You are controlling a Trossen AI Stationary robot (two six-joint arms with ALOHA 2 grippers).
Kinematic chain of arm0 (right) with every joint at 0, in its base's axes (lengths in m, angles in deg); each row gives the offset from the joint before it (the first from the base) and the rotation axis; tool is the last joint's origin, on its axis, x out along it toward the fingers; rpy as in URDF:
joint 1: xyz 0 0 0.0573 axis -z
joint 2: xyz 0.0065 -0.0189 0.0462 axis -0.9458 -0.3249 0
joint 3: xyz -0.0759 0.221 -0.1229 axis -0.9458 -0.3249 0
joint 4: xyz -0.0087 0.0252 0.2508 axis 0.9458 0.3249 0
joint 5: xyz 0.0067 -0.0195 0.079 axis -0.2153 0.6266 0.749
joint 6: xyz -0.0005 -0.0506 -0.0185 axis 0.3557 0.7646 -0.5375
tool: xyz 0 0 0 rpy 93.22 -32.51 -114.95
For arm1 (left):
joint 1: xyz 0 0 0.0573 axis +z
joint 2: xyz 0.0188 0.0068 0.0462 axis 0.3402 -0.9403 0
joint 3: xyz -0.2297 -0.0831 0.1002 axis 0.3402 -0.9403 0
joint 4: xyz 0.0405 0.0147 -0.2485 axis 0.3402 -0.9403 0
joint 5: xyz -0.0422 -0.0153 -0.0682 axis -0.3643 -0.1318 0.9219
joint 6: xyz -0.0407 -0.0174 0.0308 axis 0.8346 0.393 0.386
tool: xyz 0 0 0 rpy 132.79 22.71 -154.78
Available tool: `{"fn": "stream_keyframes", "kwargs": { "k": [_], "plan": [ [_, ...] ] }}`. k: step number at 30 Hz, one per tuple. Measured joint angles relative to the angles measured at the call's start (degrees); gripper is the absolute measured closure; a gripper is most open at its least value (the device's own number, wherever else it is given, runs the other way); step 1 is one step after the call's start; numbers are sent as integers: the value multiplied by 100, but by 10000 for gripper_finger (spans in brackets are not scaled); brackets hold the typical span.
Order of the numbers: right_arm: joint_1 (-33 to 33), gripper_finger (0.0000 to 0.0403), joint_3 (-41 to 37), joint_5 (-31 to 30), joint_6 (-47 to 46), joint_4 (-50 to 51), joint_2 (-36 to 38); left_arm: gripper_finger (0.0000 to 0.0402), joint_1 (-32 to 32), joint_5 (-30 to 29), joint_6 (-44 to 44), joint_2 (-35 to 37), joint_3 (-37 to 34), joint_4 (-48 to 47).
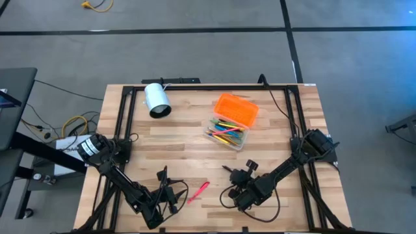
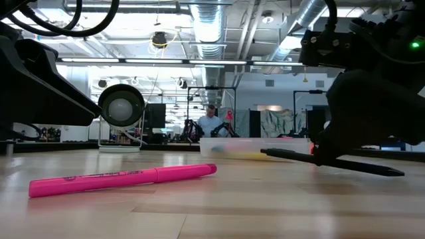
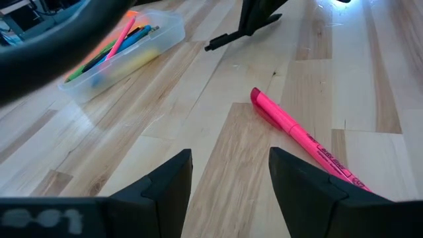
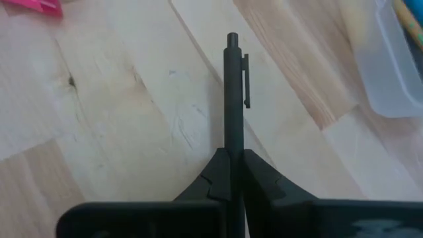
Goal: Pick & place school supplies into a supply box
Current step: Put the black pen into the supply box
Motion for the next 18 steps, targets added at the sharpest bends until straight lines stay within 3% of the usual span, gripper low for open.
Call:
{"fn": "stream_keyframes", "kwargs": {
  "k": [8,18],
  "plan": [
    [-1,402,339,-108,87,554,11,209,0,0,0,0,0,-2],
    [146,402,1544,-671,87,2712,22,209,0,0,0,0,0,-2]
  ]
}}
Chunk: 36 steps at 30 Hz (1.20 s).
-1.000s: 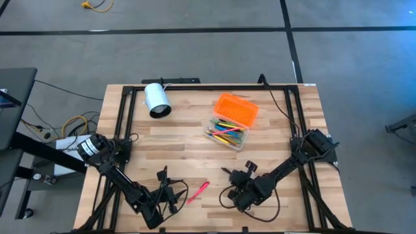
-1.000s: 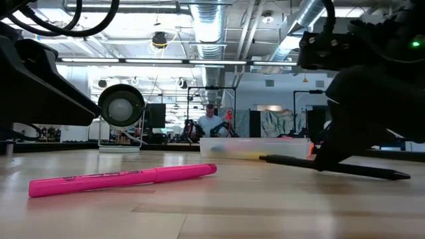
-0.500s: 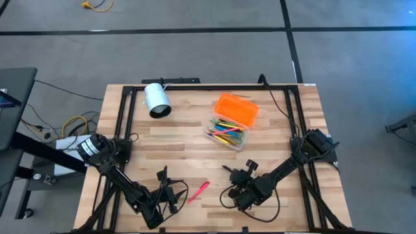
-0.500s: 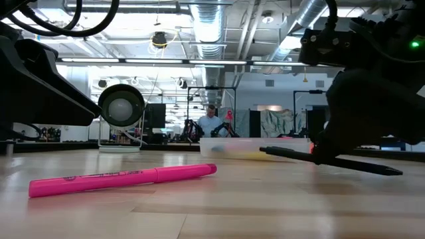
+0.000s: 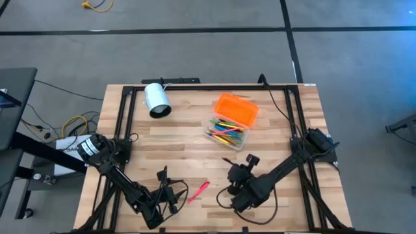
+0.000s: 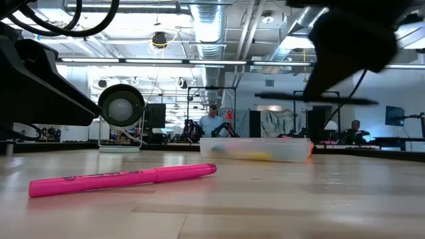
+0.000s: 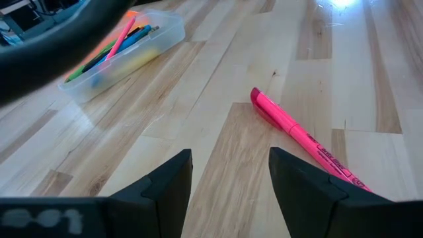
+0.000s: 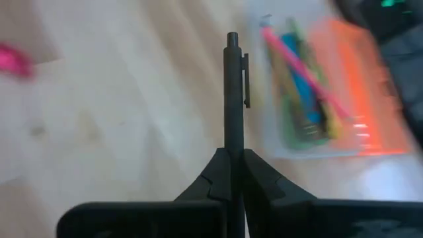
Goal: Pick & place school supplies into a supply box
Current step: Put the black pen into the supply box
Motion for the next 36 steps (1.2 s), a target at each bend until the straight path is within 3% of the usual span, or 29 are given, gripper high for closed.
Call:
{"fn": "stream_keyframes", "kwargs": {
  "k": [4,11,17,24,36],
  "plan": [
    [302,399,323,-258,57,701,2,209,0,0,0,0,0,0],
    [1068,399,368,-456,831,775,4,209,0,0,-46,0,0,-1],
    [1718,397,368,-755,1518,508,4,209,0,0,-48,0,0,-6],
    [2381,396,368,-691,2294,-90,4,209,2,1,-48,0,0,-55],
    [2816,388,368,-391,2848,-572,4,209,0,105,-35,0,1,-44]
  ]
}}
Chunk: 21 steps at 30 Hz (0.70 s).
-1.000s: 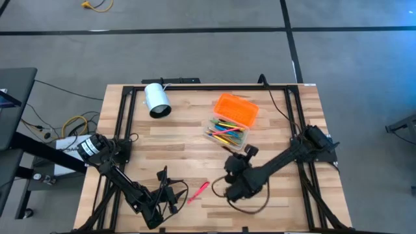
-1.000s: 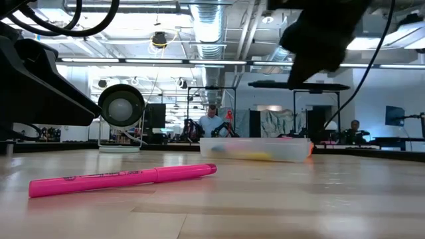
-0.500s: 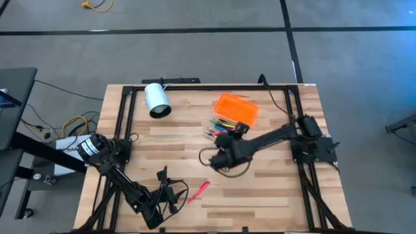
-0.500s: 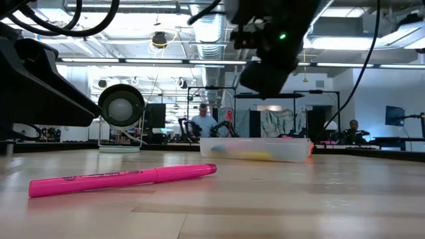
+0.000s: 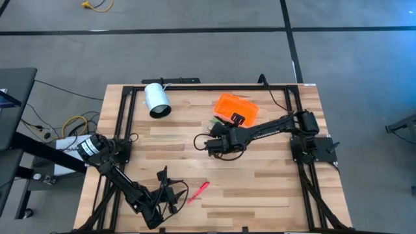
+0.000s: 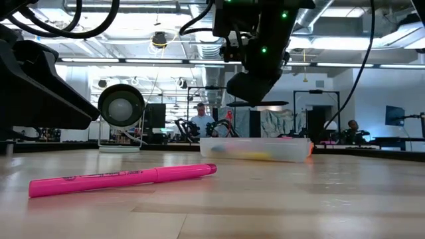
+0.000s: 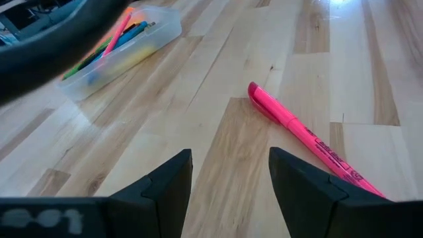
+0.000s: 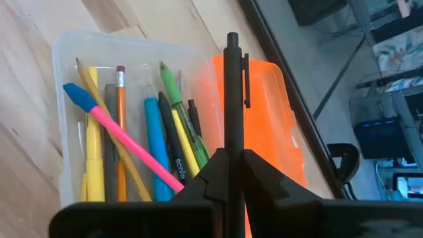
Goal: Pick & place school supplies into a supply box
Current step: Put the black pen into the supply box, then put the pink pen into the supply box
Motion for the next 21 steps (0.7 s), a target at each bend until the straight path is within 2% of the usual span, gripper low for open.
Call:
{"fn": "stream_keyframes", "kwargs": {
  "k": [10,17,21],
  "plan": [
    [185,345,0,21,-449,84,0,209,0,22,2,0,1,95],
    [333,280,0,187,-474,77,0,209,0,30,2,0,1,105],
    [109,244,-2,63,-424,-54,-2,209,0,165,1,0,1,107]
  ]
}}
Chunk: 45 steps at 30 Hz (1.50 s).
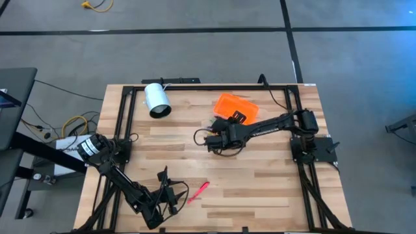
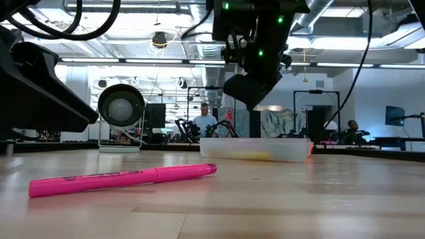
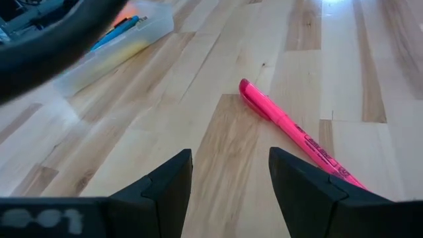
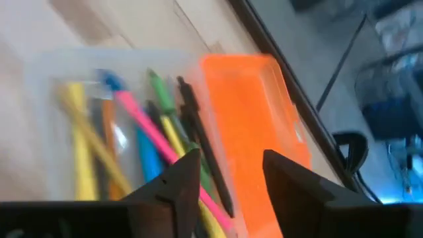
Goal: Pick & place school supplies into a supply box
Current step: Put the pink pen into the supply box
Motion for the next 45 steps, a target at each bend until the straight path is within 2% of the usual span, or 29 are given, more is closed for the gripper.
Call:
{"fn": "stream_keyframes", "kwargs": {
  "k": [7,12,17,23,32,40,45],
  "plan": [
    [-890,226,0,-759,262,-336,0,209,14,129,-83,0,0,214],
    [-1598,236,0,-1118,228,-383,0,209,124,520,-898,0,2,1188],
    [-2333,249,0,-1141,-61,-368,0,209,399,1181,-1615,0,122,1939],
    [-3176,263,0,-1318,-846,-27,0,209,884,1751,-1646,2,362,1933],
    [-4314,275,-2,-1821,-2757,1131,0,209,1346,2027,-1227,4,502,1244],
    [-5055,274,-2,-2436,-3381,1141,0,209,1388,2173,-1205,4,503,1065],
    [-5253,274,-2,-2482,-3546,1088,0,209,1379,2248,-1045,4,503,836]
  ]
}}
